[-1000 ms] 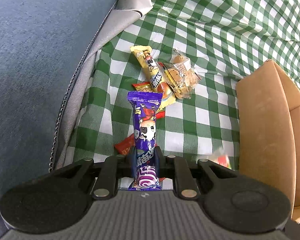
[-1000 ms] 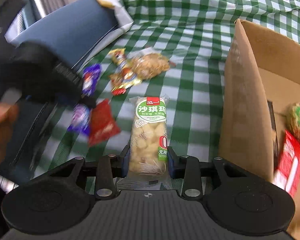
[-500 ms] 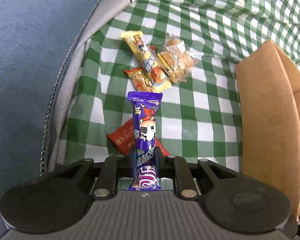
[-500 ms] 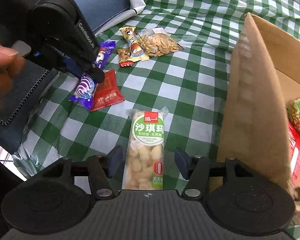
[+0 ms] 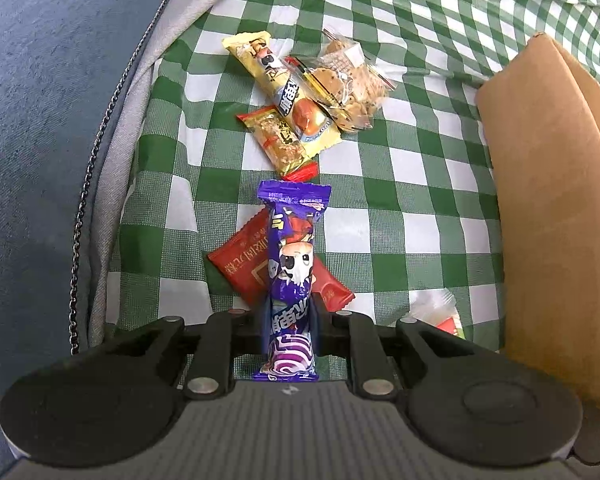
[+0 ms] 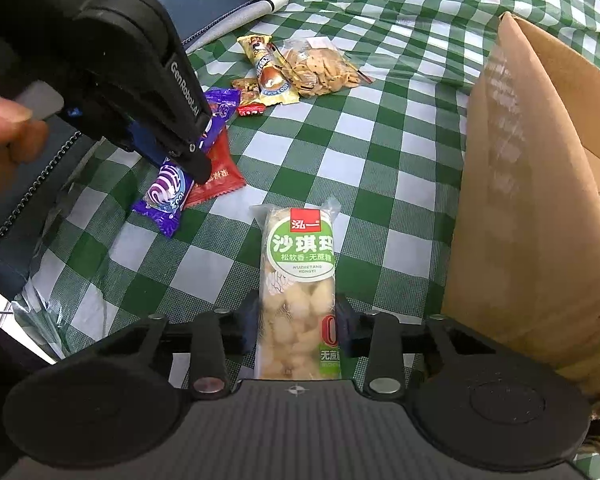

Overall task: Organize snacks
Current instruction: 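Carry the purple candy bar and white cake packet over the box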

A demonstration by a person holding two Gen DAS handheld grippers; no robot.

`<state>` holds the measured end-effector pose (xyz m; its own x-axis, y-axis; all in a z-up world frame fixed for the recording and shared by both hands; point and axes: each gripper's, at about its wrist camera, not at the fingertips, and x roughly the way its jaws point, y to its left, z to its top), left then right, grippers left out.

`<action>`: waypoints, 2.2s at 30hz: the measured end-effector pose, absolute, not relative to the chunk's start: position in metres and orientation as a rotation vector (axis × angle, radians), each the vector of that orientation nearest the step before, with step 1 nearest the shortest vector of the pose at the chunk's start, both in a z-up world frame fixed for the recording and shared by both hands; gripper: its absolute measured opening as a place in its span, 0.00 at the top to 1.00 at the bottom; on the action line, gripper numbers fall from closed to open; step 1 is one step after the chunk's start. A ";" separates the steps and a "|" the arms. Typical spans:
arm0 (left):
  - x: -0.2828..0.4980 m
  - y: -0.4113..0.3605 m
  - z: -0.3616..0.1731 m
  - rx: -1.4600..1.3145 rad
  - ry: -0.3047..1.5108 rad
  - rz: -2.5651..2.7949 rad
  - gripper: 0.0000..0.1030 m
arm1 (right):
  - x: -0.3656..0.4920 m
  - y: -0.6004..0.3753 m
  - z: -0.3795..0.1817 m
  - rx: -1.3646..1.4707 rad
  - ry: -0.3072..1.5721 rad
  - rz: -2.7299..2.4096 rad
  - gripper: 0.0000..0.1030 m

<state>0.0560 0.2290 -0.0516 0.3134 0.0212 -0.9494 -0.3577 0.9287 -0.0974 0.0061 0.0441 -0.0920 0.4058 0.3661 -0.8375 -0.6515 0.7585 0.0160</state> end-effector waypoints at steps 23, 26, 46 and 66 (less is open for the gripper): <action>0.051 0.241 -0.013 -0.403 0.981 0.284 0.82 | 0.003 0.028 -0.040 -0.210 0.722 0.674 0.63; 0.049 0.242 -0.007 -0.414 0.944 0.296 0.82 | 0.004 0.023 -0.028 -0.183 0.694 0.684 0.63; 0.049 0.231 0.000 -0.360 0.899 0.287 0.83 | 0.049 -0.051 0.045 -0.033 0.542 0.615 0.63; 0.058 0.165 0.031 -0.340 0.705 0.171 0.83 | 0.080 -0.177 0.021 0.027 0.529 0.309 0.63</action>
